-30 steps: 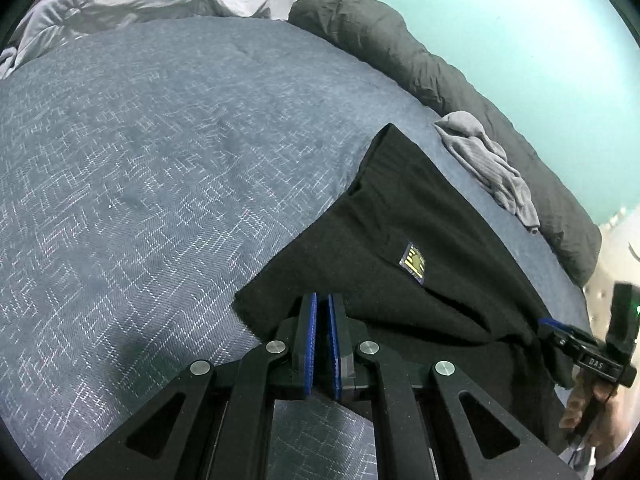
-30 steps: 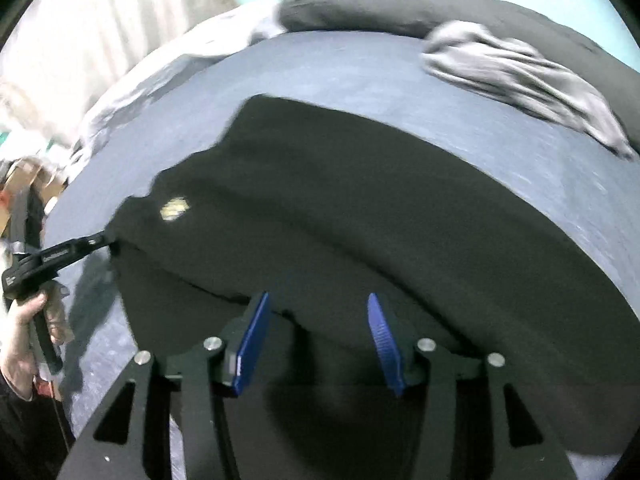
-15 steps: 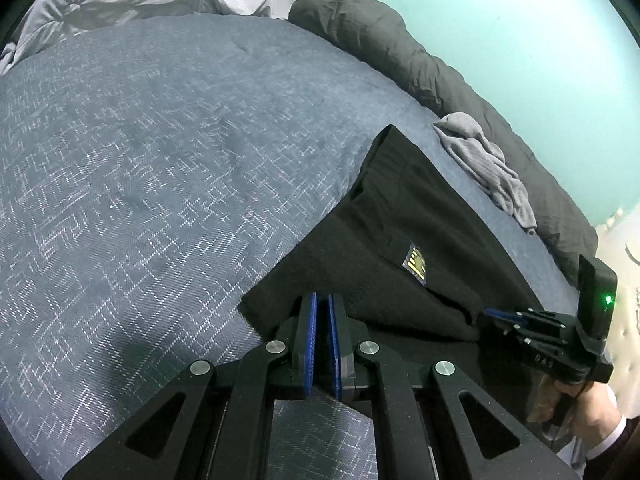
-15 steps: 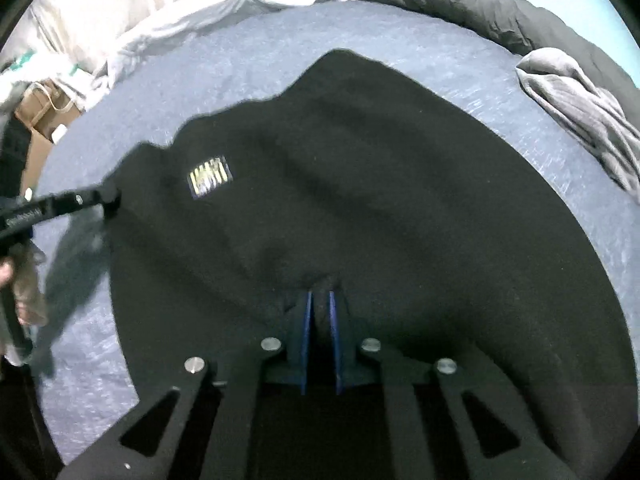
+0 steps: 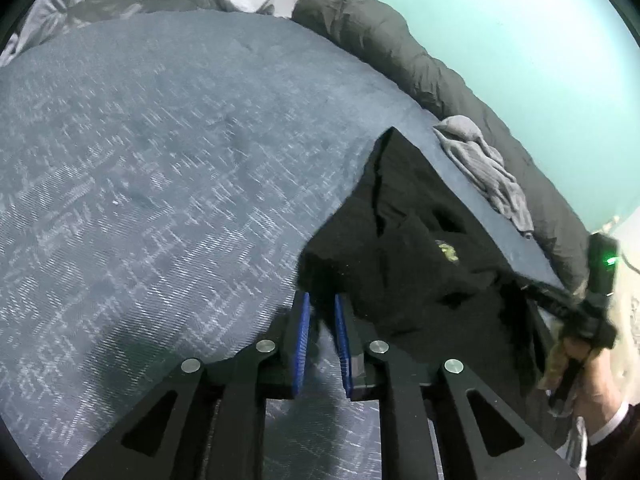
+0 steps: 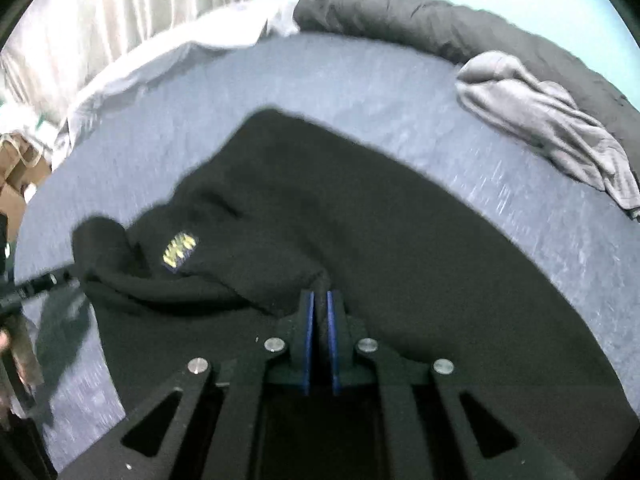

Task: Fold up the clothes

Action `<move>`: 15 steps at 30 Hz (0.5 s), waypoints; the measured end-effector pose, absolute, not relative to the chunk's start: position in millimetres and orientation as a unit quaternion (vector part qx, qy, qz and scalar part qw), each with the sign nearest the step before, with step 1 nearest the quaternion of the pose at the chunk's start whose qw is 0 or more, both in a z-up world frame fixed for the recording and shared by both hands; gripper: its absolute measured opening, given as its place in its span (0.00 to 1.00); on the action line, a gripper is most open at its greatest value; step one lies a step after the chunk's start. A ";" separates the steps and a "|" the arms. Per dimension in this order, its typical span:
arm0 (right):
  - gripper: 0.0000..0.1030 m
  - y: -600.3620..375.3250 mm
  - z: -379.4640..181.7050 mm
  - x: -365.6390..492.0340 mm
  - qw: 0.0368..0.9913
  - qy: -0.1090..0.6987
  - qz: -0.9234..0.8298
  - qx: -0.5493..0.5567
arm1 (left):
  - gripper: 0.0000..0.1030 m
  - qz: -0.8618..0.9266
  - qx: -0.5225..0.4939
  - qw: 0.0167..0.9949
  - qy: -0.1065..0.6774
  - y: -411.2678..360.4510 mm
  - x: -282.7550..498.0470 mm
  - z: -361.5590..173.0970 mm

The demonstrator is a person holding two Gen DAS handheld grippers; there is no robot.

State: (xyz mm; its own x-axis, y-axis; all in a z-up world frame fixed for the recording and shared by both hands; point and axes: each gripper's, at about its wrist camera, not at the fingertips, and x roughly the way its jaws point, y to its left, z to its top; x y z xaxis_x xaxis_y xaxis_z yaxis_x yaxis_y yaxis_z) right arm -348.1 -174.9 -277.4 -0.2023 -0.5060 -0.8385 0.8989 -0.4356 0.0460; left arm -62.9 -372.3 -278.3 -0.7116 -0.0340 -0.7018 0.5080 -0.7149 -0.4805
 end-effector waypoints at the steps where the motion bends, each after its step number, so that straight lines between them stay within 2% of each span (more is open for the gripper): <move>1: 0.06 -174.8 -282.0 -349.6 0.473 0.239 -0.735 0.422 | 0.15 -0.860 0.345 0.155 0.343 -371.4 -63.8 -278.0; 3: 0.06 -172.5 -290.6 -355.5 0.468 0.224 -0.730 0.444 | 0.17 -0.863 0.340 0.145 0.344 -369.3 -66.2 -276.0; 5: 0.06 -170.9 -295.9 -359.7 0.466 0.211 -0.724 0.463 | 0.25 -0.864 0.337 0.138 0.348 -368.4 -66.5 -275.0; 13: 0.11 -164.0 -258.9 -358.8 0.484 0.153 -0.737 0.447 | 0.29 -0.870 0.316 0.121 0.359 -369.0 -65.0 -270.0; 15: 0.17 -167.2 -246.1 -358.6 0.498 0.134 -0.737 0.437 | 0.31 -0.870 0.319 0.120 0.356 -368.7 -65.3 -272.0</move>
State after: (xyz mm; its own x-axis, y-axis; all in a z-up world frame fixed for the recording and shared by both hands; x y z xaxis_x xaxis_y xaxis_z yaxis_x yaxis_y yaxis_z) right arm -358.6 -167.2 -246.1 -0.1210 -0.6164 -0.7781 0.8514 -0.4675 0.2379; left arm -65.3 -368.7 -272.0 -0.7678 0.0186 -0.6404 0.4360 -0.7172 -0.5436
